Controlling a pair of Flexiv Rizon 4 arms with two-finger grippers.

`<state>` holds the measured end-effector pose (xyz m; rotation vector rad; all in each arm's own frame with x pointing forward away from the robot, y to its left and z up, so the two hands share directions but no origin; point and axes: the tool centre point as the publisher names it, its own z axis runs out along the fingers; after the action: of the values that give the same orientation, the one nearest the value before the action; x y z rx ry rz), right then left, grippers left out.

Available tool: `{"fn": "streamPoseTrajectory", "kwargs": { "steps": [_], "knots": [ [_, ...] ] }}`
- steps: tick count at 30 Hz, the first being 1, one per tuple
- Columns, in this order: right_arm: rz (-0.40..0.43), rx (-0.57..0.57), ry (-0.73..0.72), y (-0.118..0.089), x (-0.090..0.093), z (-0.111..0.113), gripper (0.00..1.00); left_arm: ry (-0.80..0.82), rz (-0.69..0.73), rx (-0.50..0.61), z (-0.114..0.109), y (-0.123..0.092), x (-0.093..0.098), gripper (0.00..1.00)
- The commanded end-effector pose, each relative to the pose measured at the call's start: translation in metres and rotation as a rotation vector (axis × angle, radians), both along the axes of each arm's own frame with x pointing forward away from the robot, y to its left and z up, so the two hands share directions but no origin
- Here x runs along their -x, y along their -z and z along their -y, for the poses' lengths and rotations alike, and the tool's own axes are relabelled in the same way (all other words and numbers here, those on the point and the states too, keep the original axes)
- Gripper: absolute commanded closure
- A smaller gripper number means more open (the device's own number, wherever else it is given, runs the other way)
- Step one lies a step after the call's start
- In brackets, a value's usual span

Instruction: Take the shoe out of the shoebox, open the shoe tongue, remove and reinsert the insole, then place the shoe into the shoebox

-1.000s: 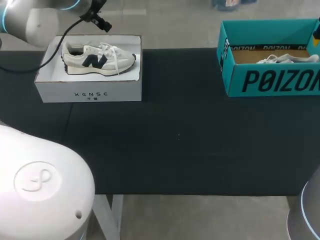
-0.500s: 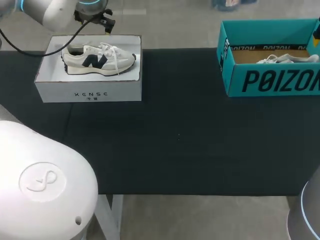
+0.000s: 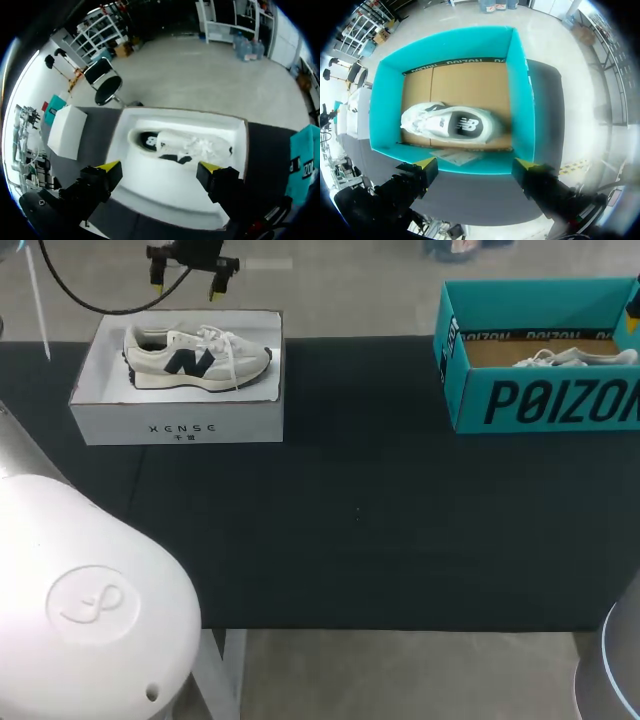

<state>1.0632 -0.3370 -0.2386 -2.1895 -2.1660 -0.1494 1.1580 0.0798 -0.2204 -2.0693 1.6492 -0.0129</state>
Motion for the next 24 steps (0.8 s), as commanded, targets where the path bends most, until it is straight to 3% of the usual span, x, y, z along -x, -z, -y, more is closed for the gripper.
{"fn": "streamPoseTrajectory", "kwargs": {
  "steps": [1,7,12,24],
  "knots": [
    [0.000,0.000,0.000,0.000,0.000,0.000,0.00,-0.337,-0.327,0.120,-0.012,0.014,-0.020,0.00],
    [0.000,0.000,0.000,0.000,0.000,0.000,0.00,-0.229,-0.420,0.198,-0.042,0.027,-0.029,0.00],
    [0.000,0.000,0.000,0.000,0.000,0.000,0.00,-0.038,-0.468,0.253,-0.058,0.032,-0.022,0.00],
    [0.000,0.000,0.000,0.000,0.000,0.000,0.00,0.159,-0.443,0.204,-0.083,0.058,-0.017,0.00]
  ]
}}
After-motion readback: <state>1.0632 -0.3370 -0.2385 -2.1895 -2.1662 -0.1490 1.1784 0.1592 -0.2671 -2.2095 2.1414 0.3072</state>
